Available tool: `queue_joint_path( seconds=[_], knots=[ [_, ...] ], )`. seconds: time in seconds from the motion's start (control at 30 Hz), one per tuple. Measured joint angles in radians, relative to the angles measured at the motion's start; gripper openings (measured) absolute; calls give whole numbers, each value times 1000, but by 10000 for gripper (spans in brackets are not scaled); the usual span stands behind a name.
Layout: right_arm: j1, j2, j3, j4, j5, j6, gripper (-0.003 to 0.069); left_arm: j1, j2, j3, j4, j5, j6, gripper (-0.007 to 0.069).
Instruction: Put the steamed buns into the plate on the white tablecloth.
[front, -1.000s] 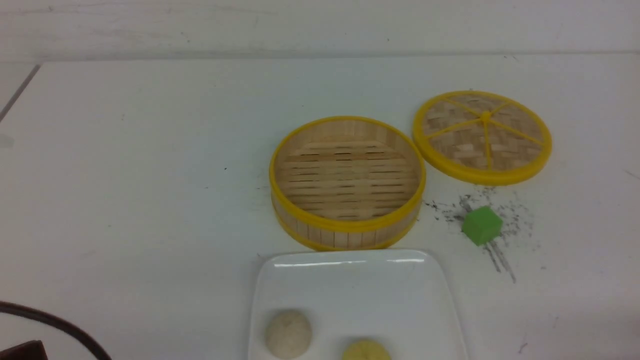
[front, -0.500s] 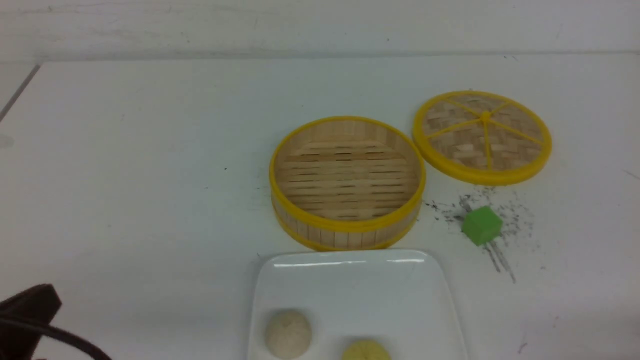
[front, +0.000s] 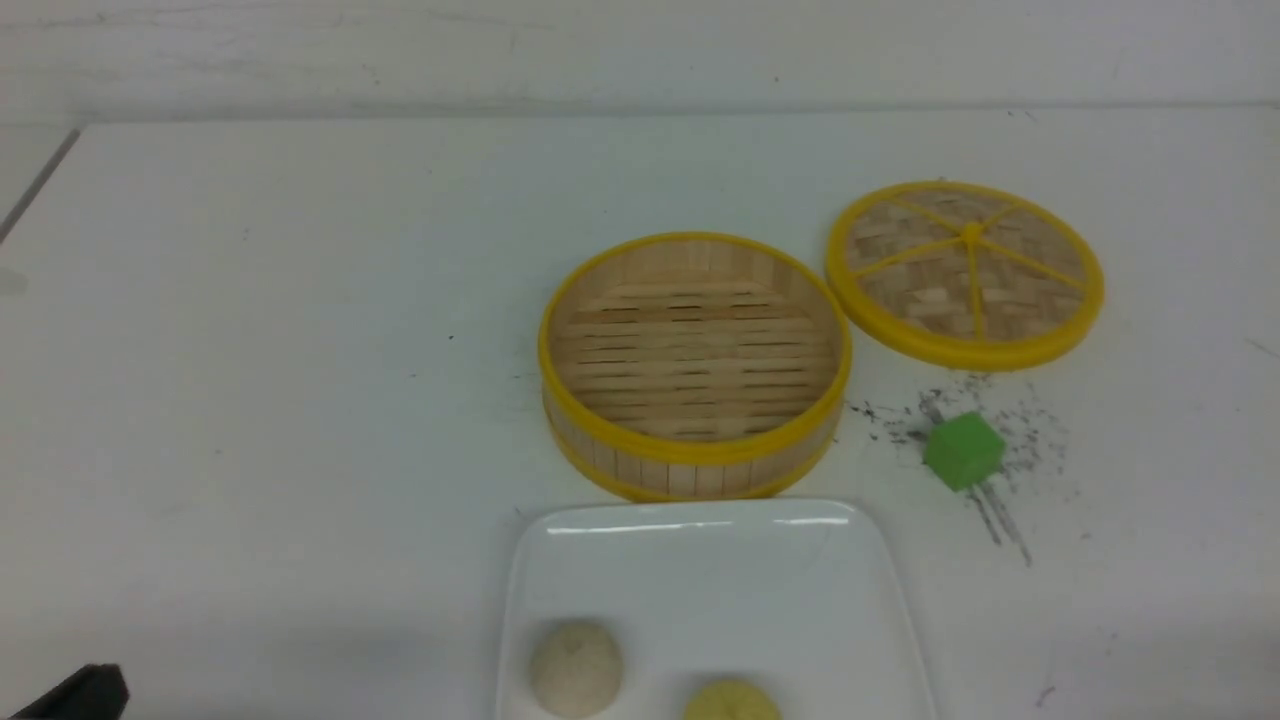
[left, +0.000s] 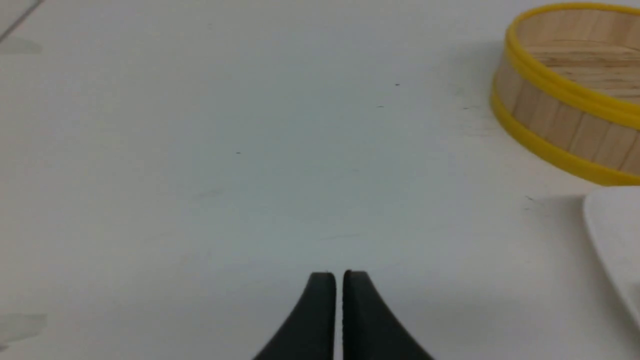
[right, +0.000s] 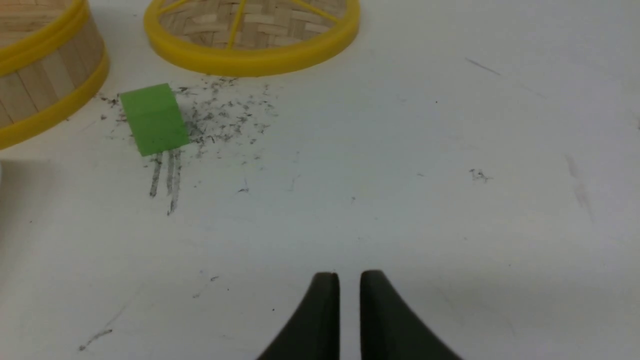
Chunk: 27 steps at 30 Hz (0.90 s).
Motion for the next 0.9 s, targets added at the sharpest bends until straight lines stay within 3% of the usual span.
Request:
queue_joint_path(
  seconds=[0.2,0.9],
  knots=[
    [0,0,0,0,0,0,101,86,-74,8,10,88,7,55],
    [0,0,0,0,0,0,120,91,-75,7,10,104,8,79]
  ],
)
